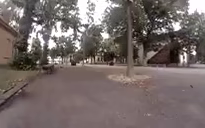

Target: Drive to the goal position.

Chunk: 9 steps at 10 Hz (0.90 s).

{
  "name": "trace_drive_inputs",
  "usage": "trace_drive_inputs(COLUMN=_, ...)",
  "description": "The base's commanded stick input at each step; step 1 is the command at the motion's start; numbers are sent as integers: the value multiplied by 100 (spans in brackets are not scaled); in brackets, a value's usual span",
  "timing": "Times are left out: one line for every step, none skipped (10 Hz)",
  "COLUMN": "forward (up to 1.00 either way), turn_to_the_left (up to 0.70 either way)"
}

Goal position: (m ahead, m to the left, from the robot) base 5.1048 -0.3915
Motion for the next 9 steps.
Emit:
trace_drive_inputs(forward=70, turn_to_the_left=0)
trace_drive_inputs(forward=70, turn_to_the_left=0)
trace_drive_inputs(forward=70, turn_to_the_left=0)
trace_drive_inputs(forward=70, turn_to_the_left=0)
trace_drive_inputs(forward=70, turn_to_the_left=0)
trace_drive_inputs(forward=70, turn_to_the_left=0)
trace_drive_inputs(forward=70, turn_to_the_left=0)
trace_drive_inputs(forward=70, turn_to_the_left=0)
trace_drive_inputs(forward=70, turn_to_the_left=0)
